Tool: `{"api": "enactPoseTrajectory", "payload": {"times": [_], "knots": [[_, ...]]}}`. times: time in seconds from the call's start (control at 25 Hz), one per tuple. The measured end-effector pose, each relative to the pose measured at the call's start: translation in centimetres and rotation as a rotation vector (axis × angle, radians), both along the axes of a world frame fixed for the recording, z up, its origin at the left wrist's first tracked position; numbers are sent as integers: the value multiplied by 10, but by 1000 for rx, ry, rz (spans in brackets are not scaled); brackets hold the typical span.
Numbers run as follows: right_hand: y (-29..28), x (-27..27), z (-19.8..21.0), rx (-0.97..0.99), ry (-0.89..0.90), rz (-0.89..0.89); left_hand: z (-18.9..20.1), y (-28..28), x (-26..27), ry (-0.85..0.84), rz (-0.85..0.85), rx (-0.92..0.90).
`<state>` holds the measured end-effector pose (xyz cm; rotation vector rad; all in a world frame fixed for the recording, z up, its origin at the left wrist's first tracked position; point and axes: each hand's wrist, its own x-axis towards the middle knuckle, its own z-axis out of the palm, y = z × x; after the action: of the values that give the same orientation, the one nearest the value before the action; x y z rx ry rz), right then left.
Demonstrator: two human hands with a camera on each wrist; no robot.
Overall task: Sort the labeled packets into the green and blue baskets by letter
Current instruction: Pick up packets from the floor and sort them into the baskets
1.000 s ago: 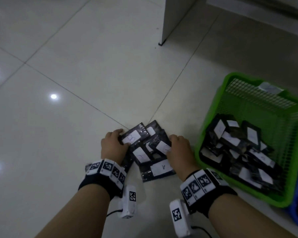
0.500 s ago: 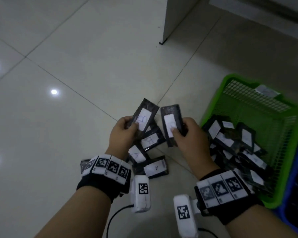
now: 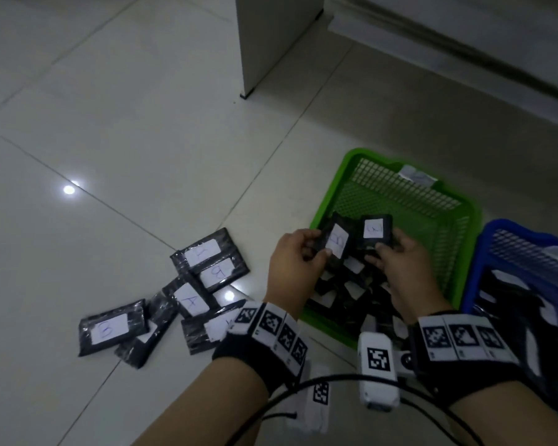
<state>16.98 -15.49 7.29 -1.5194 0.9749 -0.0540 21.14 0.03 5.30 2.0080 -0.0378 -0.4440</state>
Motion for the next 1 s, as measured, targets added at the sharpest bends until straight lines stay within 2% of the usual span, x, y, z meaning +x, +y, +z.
{"api": "enactPoseTrajectory", "payload": {"times": [0.08,0.16,0.24,0.32,0.4,0.52,0.64,0.76,0.88,0.92,1.0], "knots": [[-1,-8,-9,-87,49,10,-5,-4,-2,-141,-105,100],[4,-17,-15,-259,122,30,-5,2,-5,-234,-190,155],[22,-23,-7,-388,98,50,-6,23,-5,-240,-162,146],[52,-30,6,-453,-8,128,-9,59,-4,-189,-45,101],[91,-33,17,-442,-100,293,-19,105,-4,-163,96,152],[142,-34,-1,-361,-134,578,-39,171,-9,-143,230,413],[177,-32,-33,-450,-39,868,-54,210,-13,-18,112,663],[193,-32,-58,-659,78,1106,-57,215,-15,24,5,756],[198,-35,-66,-838,155,1155,-59,215,-15,-40,15,693],[198,-37,-64,-813,168,1135,-59,216,-16,-44,55,593],[194,-40,-55,-639,190,1057,-51,214,-16,66,191,305]]}}
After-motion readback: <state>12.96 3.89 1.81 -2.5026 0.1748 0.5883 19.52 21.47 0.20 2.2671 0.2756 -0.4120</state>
